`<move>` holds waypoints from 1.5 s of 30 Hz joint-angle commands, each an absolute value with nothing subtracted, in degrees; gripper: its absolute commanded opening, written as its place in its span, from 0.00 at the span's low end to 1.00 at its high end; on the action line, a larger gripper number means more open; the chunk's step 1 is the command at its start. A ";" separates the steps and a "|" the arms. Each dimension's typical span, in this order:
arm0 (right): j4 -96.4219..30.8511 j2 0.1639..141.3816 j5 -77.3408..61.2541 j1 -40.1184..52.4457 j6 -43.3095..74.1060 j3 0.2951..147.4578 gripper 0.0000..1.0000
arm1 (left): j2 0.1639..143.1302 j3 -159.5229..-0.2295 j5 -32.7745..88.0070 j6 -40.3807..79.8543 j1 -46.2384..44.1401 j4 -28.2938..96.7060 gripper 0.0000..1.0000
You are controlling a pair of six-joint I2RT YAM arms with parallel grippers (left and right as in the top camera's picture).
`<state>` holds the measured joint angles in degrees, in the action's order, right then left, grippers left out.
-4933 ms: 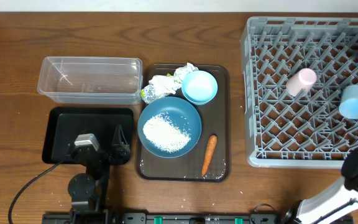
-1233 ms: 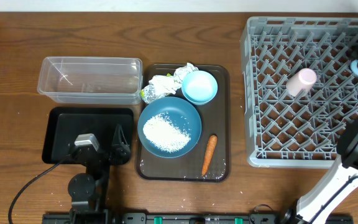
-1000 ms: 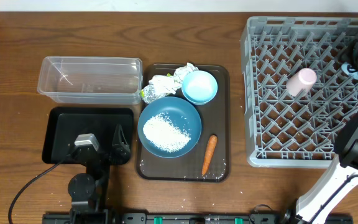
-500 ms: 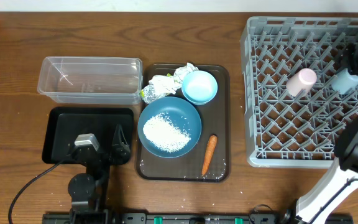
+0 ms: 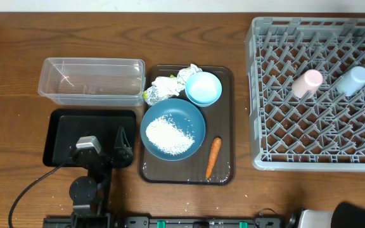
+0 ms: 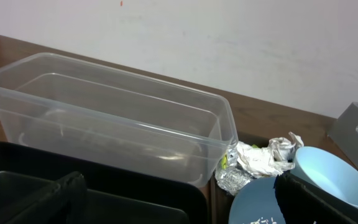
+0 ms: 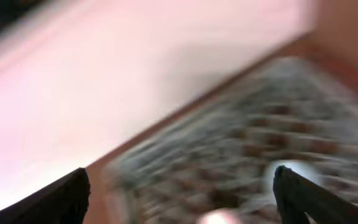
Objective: Sort waste into correct bins and load items into the dishwasher rack
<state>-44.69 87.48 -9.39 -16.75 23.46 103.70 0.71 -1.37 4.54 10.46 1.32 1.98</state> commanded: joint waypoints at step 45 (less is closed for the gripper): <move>-44.49 129.69 4.67 36.10 35.38 103.26 0.52 | 0.71 -0.23 5.15 9.87 1.08 3.57 0.99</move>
